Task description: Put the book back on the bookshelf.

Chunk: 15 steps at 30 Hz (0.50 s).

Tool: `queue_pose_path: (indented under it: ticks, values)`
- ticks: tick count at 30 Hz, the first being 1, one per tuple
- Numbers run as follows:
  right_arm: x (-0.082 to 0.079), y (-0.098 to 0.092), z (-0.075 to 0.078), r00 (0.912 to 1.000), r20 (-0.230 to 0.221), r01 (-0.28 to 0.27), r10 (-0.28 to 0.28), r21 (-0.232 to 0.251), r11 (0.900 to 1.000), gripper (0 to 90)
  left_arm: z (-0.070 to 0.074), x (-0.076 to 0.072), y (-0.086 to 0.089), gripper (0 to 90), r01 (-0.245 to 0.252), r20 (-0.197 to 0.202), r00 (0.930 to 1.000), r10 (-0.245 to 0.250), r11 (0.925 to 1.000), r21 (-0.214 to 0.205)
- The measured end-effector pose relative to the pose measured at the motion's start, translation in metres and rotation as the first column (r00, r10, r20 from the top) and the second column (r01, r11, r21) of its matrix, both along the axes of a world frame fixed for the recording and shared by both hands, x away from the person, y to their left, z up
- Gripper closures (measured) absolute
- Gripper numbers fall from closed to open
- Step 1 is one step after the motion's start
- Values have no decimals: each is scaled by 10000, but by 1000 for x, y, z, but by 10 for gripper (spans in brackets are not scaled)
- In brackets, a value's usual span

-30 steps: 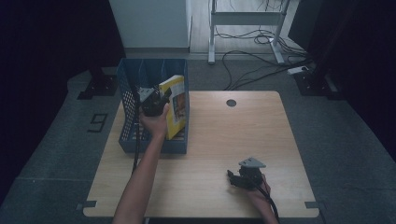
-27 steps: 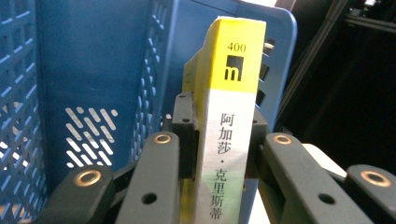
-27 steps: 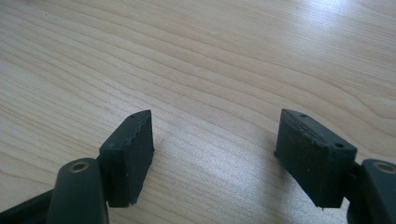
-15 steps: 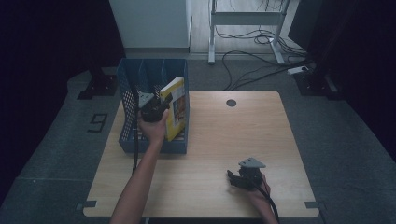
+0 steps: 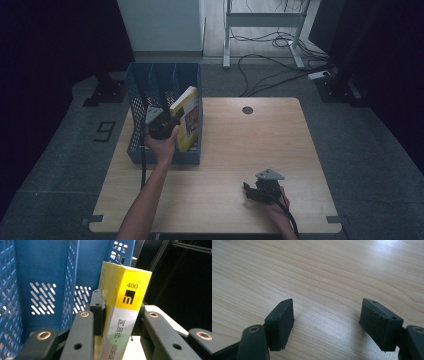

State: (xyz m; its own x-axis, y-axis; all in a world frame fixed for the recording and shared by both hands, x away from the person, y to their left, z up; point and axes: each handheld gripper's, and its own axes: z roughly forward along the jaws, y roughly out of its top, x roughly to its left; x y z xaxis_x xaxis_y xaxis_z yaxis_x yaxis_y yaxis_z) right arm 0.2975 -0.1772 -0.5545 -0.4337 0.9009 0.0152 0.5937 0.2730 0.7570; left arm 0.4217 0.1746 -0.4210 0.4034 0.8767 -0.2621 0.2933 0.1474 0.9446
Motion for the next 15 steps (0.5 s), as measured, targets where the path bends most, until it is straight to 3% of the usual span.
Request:
queue_pose_path:
  ticks: [7,15]
  values:
    - [0,0,0,10000,-8,0,0,3,10000,267,-6,-14,7,713,126,-108,9999,-126,9999,5]
    - [0,0,0,10000,1,-2,2,-2,10000,267,-8,-20,8,700,243,-155,9996,-243,9997,12]
